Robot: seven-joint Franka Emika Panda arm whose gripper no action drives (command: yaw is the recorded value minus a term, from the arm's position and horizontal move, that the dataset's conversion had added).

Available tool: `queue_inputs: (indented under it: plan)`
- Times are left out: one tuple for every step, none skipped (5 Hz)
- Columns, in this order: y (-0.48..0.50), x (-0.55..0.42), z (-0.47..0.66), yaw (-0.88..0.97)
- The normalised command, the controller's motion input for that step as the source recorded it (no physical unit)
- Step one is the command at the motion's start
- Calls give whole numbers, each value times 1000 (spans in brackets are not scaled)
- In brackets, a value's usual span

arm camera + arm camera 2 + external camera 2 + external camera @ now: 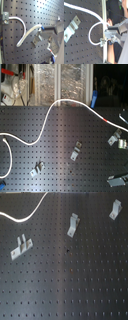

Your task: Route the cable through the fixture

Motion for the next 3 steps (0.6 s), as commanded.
queue_inputs:
  plan:
    - [14,15,1,0]
    - [-37,-40,-2,0]
    - [139,-133,177,357]
